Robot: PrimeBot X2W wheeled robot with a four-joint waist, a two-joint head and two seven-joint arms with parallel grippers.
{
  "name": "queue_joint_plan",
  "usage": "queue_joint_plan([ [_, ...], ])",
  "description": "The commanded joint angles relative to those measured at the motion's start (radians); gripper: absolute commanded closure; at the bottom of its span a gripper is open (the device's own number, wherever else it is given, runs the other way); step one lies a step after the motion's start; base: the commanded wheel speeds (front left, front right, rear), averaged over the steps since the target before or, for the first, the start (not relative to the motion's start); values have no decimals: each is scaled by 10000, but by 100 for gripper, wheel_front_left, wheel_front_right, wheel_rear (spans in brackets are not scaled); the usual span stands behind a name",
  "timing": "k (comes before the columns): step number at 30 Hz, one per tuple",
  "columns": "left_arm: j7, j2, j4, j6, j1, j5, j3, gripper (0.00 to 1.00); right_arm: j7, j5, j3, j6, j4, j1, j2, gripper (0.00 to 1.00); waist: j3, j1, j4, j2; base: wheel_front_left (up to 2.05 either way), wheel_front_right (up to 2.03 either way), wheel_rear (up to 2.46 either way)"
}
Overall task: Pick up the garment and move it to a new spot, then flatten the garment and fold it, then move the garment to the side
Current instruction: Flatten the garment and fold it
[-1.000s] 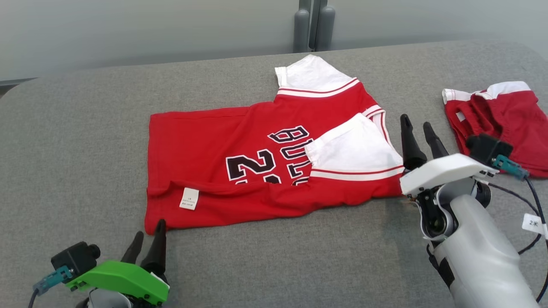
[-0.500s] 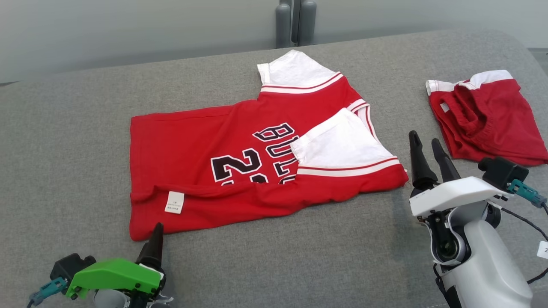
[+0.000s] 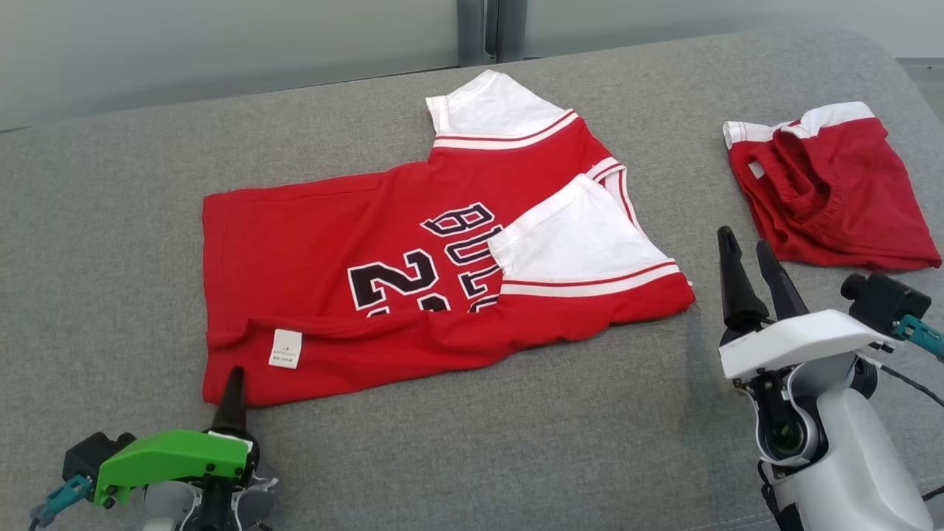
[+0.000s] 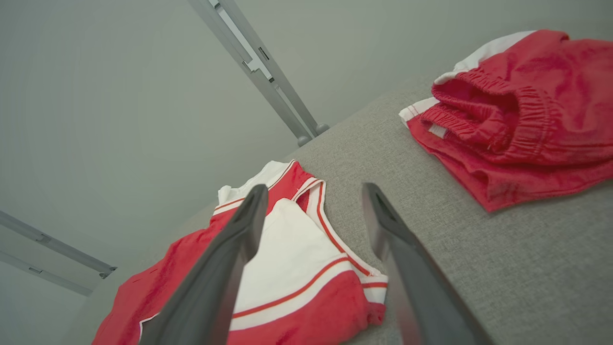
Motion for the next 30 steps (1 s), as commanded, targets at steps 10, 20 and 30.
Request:
queue_joint_plan([
  [10,-818,73,22,-927,-244,540,13,100,341,139,-189,1,601,495,-7,0,-56,0,143,0,0,0,0],
  [20,-1118,340,-936,-502,268,1521,-516,100,1517,185,-98,3,1254,615,-7,0,-73,0,264,0,0,0,0],
  [30,-1050,358,-1392,-202,317,1881,-800,100,1680,559,58,3,2881,-486,-10,0,-70,0,533,0,0,0,0],
])
